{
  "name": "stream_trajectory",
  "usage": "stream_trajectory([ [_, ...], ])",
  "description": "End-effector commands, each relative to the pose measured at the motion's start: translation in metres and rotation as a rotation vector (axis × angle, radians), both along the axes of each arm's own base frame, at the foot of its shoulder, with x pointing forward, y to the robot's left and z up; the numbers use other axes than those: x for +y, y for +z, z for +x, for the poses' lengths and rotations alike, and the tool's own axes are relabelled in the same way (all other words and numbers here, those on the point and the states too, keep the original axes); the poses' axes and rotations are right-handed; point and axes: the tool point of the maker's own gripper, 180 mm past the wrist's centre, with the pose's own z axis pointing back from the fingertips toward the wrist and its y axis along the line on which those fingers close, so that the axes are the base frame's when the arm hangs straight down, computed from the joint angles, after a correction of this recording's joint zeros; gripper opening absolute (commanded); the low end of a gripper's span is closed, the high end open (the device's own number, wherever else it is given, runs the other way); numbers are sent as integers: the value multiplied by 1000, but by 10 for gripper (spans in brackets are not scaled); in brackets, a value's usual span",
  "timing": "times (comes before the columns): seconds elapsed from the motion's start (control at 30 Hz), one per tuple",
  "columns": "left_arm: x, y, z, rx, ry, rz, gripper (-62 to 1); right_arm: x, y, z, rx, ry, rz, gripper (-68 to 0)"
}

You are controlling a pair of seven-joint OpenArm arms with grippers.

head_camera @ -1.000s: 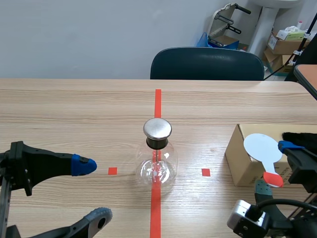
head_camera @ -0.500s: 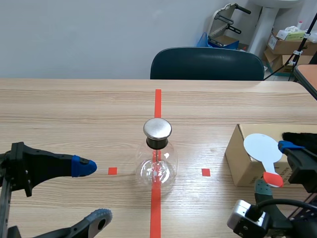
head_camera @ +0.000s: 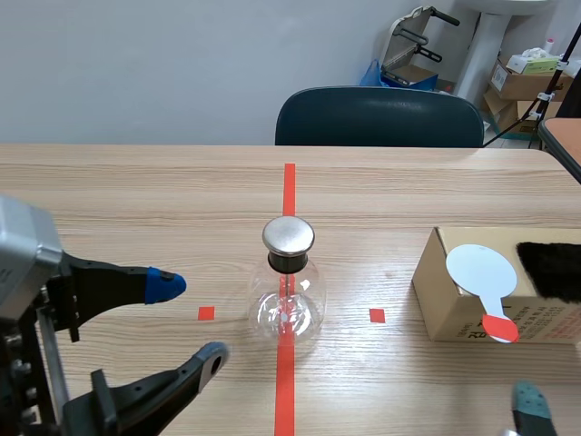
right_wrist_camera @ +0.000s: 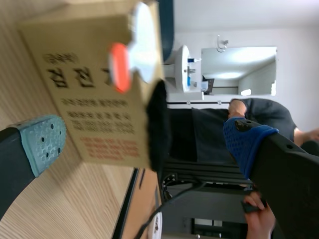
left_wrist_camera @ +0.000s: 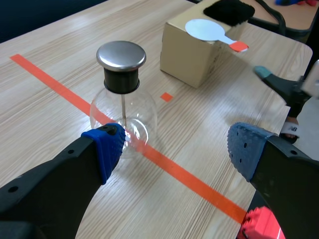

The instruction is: Do the electroscope experiment

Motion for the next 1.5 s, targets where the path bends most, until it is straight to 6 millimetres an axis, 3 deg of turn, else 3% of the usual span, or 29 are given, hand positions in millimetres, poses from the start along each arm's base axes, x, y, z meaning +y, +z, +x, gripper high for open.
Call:
stream_trajectory([
  [0.0, -3, 12, 9, -32, 28, -28, -157, -3, 16, 3, -19, 25, 20, 4],
  [0.13, 10, 19, 32, -84, 138, -15, -157, -8, 24, 3, 71, 28, 179, 4],
  [0.33, 41, 35, 58, -151, 305, -27, -157, -7, 51, 27, 135, 43, 487, 4],
  [0.7, 76, 28, 52, -203, 447, 63, -157, 42, 92, 57, 325, 142, 930, 4],
  [0.83, 80, 24, 43, -192, 456, 58, -157, 60, 91, 64, 442, 178, 974, 4],
  [1.03, 87, 23, 34, -180, 477, 50, -157, 92, 86, 51, 632, 335, 947, 4],
  [1.47, 91, 29, 30, -176, 489, 50, -157, 99, 88, 54, 624, 330, 1000, 4],
])
